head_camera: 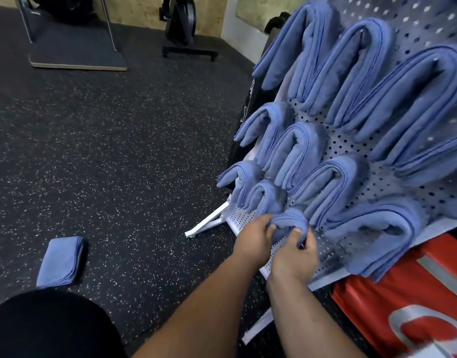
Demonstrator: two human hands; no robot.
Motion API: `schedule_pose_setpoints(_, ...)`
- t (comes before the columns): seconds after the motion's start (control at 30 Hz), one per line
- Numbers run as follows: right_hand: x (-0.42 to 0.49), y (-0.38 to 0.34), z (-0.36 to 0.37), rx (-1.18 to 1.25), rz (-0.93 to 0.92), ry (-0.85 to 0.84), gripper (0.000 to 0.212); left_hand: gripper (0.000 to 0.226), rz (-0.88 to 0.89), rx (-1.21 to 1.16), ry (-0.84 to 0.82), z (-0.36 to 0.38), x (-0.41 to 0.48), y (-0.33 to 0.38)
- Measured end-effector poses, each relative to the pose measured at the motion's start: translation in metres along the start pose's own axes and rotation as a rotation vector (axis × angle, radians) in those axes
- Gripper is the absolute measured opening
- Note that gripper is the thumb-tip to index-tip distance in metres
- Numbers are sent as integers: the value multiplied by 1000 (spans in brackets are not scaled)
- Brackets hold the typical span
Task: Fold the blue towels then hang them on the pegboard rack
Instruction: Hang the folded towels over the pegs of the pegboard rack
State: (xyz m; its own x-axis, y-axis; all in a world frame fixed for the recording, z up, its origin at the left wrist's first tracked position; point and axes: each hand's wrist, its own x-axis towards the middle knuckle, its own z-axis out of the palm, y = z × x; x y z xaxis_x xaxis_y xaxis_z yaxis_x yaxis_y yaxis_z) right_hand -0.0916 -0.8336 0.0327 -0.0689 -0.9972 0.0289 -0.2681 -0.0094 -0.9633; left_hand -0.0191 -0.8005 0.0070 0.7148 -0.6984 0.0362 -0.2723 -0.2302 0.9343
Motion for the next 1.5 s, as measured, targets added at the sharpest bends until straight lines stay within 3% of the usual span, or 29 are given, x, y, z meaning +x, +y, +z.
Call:
schedule_pose_setpoints(0.17, 14, 10, 9, -31, 25, -3, 50, 37, -47, -8, -23, 18, 19, -4)
schedule_pose_setpoints(0.33, 21, 13, 11, -12, 27, -18, 46, 23, -111, 32, -71, 29, 24, -12)
schedule_pose_setpoints(0.5, 18, 13, 8, -55, 18, -30, 49, 25, -166, 57, -123, 29, 12, -26)
schedule_pose_setpoints(0.77, -12, 6, 1, -184, -38, -56, 57, 38, -209, 208, -169, -8, -26, -45)
schedule_pose_setpoints(0.9, -39, -4, 3, -238, 48, -80, 67, 40, -269, 323, -160, -39, -48, -56)
schedule_pose_setpoints(1.1, -84, -9, 14, -331, 38, -236, 72, 42, -411, 365, -96, -95, -87, -85)
schedule_pose_setpoints(1.5, -211, 1, 96, -601, -132, -838, 74, 41, -676, 478, 102, -251, -195, -157)
